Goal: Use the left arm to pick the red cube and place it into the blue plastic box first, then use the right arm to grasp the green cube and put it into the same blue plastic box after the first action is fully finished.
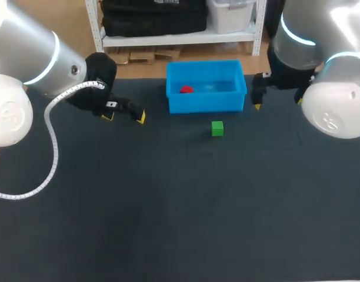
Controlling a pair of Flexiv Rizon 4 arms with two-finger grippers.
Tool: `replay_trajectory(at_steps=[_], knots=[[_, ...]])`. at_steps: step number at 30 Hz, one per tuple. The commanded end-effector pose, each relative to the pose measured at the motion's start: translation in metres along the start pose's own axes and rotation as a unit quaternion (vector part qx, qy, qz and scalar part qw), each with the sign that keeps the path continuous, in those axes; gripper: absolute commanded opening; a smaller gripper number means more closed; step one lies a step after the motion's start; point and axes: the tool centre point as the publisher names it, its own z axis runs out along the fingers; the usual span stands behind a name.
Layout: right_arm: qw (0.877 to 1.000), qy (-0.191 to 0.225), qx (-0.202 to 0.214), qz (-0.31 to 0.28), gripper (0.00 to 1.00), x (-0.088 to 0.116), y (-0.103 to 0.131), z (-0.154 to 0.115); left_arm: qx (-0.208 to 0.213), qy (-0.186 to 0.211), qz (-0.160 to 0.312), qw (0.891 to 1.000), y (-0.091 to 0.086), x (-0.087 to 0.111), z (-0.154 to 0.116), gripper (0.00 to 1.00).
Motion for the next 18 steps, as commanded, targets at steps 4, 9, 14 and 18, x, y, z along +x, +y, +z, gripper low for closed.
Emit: replay_trajectory(at_steps=[4, 9, 14, 18], knots=[[0.997, 0.044, 0.065, 0.004, 1.00, -0.013, 0.031, 0.021, 0.002, -0.001, 0.000, 1.000, 0.001, 0.001, 0.000, 1.00], [0.995, 0.074, 0.069, 0.010, 1.00, -0.018, 0.052, 0.026, 0.002, -0.001, 0.000, 1.000, 0.001, 0.001, 0.000, 1.00], [0.993, 0.097, 0.066, 0.030, 1.00, -0.024, 0.064, 0.034, 0.002, -0.001, 0.000, 1.000, 0.001, 0.001, 0.000, 1.00], [0.993, 0.105, 0.051, 0.026, 1.00, -0.025, 0.077, 0.037, 0.002, -0.001, 0.000, 1.000, 0.001, 0.001, 0.000, 1.00]])
